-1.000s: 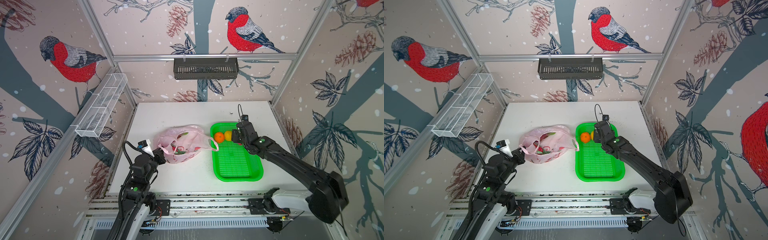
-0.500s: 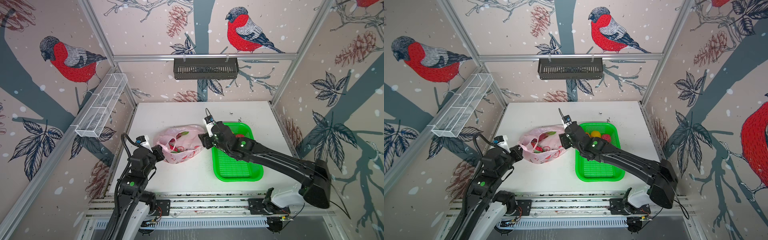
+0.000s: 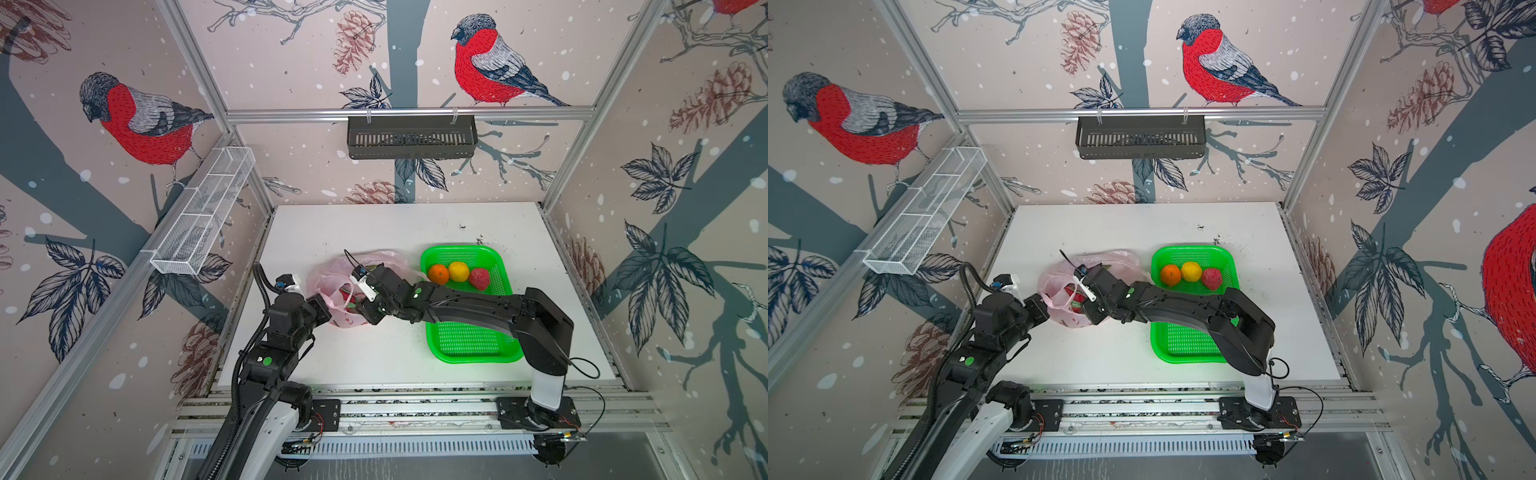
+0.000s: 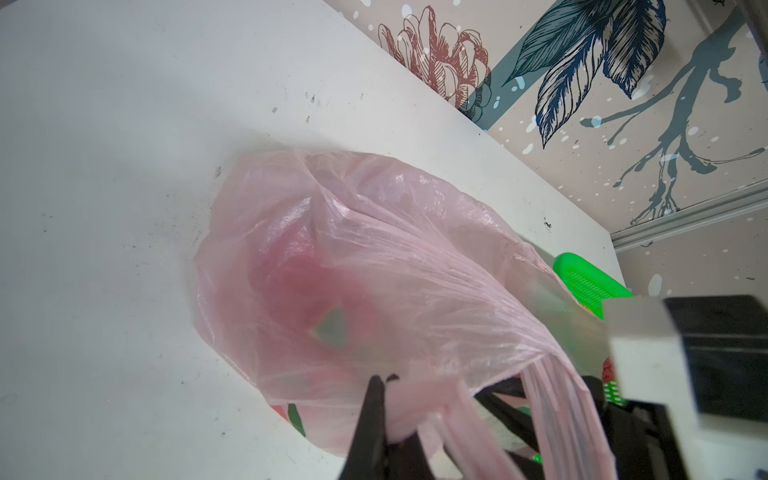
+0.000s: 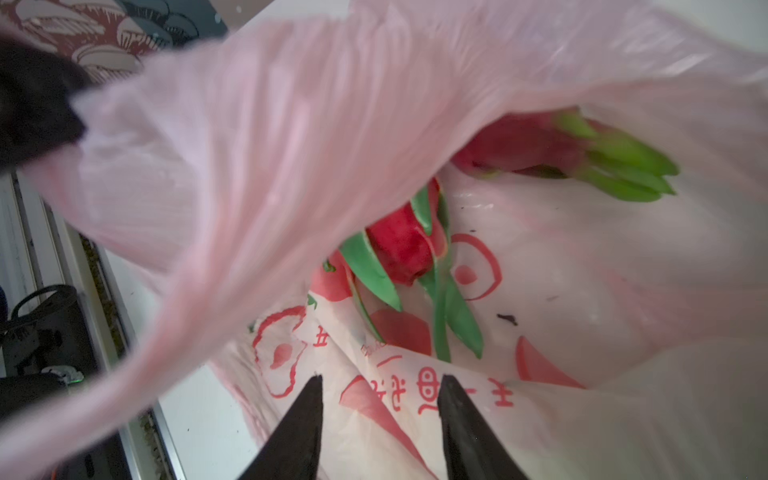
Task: Untie the knot of the plastic bag and take out the fruit
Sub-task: 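Raise the right gripper and move it over to the pink bag opening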
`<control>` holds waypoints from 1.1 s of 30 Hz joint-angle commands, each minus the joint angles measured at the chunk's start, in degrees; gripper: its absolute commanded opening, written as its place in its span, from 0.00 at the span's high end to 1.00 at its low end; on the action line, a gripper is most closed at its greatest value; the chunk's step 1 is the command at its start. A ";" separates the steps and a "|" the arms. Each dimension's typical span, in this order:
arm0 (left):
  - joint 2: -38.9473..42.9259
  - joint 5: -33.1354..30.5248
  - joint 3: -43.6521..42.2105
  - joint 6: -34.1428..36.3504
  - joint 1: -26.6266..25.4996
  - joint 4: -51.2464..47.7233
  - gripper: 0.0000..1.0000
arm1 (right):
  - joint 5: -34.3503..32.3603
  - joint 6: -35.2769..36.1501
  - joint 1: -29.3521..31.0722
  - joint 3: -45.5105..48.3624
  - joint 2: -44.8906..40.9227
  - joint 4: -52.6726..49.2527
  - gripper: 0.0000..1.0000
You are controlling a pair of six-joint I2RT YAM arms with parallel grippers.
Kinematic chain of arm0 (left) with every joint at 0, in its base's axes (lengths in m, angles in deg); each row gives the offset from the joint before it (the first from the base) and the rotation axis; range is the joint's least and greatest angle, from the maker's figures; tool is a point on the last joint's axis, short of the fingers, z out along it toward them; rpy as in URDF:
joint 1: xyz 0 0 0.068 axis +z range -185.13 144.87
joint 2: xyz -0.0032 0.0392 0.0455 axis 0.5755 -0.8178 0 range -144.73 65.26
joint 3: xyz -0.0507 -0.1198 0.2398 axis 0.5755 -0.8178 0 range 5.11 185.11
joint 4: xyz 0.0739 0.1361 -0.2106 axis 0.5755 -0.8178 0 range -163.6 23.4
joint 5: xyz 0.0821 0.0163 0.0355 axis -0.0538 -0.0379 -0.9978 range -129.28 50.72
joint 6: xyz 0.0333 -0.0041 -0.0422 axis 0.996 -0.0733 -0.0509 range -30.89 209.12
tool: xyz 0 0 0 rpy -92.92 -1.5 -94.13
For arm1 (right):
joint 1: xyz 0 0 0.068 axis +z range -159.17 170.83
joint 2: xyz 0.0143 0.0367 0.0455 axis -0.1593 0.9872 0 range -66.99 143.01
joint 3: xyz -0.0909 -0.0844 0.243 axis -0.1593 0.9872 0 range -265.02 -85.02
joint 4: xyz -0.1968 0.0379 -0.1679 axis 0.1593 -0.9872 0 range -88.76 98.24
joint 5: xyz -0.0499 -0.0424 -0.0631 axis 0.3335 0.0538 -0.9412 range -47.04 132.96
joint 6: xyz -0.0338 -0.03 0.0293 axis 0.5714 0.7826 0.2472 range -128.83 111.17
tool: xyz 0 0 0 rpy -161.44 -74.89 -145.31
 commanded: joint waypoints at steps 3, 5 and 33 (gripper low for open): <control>0.47 -3.67 -1.01 -1.89 -0.19 -1.35 1.00 | 6.40 -0.06 2.46 1.47 1.94 2.96 0.54; 0.65 -4.71 -1.68 -2.37 -0.19 -1.39 1.00 | 7.38 -0.59 3.47 2.02 2.97 3.57 0.54; 6.98 -7.41 -4.64 -2.94 -0.28 -0.01 1.00 | -10.50 -5.08 1.27 -12.11 12.38 -5.85 0.66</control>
